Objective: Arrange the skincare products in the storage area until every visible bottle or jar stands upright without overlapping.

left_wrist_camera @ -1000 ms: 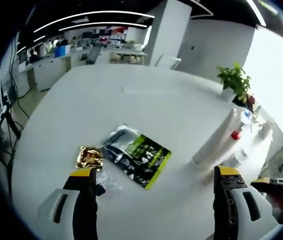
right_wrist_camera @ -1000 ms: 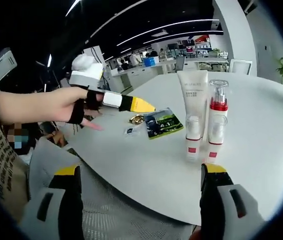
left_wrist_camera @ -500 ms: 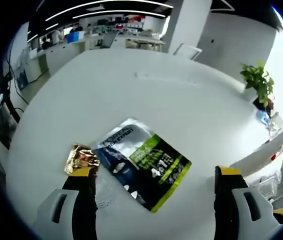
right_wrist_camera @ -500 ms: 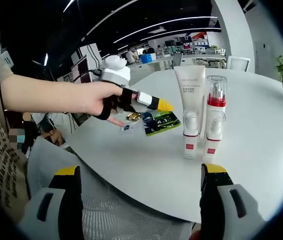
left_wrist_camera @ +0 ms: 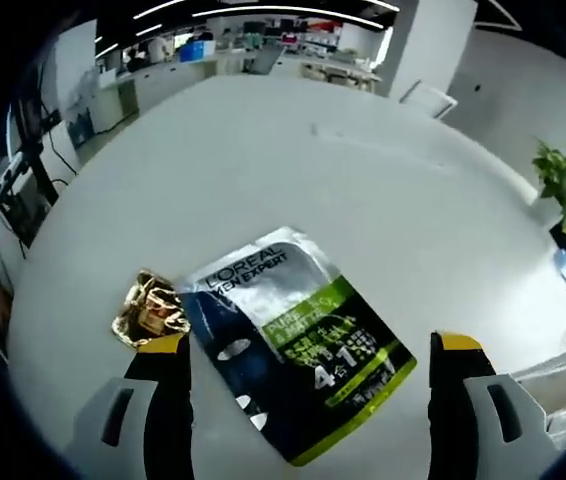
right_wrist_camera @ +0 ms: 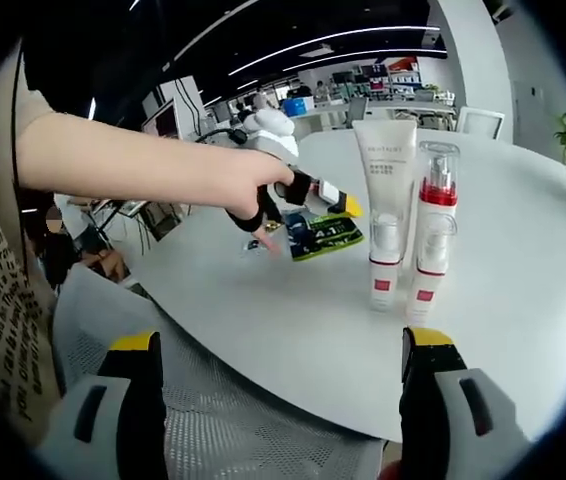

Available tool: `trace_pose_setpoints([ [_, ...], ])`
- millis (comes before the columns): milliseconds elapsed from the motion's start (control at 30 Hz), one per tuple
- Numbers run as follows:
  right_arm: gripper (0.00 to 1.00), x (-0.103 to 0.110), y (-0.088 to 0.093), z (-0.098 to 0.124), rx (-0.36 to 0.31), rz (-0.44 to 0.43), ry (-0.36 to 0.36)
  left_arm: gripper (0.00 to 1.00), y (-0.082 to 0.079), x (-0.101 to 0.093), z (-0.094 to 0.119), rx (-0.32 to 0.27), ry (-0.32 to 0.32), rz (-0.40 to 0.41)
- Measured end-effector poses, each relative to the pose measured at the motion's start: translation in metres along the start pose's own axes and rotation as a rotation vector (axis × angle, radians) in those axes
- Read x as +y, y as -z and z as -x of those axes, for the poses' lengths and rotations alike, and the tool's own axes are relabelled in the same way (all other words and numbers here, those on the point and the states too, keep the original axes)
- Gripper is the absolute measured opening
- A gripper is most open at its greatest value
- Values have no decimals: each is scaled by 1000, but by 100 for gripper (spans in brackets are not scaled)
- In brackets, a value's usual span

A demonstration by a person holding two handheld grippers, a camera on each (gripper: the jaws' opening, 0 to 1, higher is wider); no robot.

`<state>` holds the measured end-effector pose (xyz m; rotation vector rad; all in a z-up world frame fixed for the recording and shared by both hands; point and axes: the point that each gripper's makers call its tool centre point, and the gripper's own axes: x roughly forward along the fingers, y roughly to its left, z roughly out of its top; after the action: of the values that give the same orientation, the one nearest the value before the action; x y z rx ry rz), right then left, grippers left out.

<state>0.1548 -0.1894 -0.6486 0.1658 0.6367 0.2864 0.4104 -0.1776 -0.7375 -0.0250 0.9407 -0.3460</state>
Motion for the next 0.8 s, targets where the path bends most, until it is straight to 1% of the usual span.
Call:
trace_pose_setpoints([
  [133,100,-1,1,0,4,-4,6,97,3,4,-8,18,-31,-8],
  [167,100,-1,0,0,5,-5,7,97,2,7,-8,15,-47,-42],
  [267,100,-2,1,0,6,-7,10,97,2,7,-10,13,-52,-75],
  [367,100,-3,1,0,6,-10,13,90,8,15,-9,37,-84,-181],
  [400,100,-3,1,-1,7,-10,12,90,8,15,-9,30,-79,-195],
  [433,100,-3,1,-1,6,-10,12,89,7,13,-8,15,-66,-166],
  [667,100,-4,2,0,7,-7,13,86,5,13,-9,2,-33,-217],
  [800,100,-5,1,0,4,-9,16,73,5,9,-6,-31,16,-277],
])
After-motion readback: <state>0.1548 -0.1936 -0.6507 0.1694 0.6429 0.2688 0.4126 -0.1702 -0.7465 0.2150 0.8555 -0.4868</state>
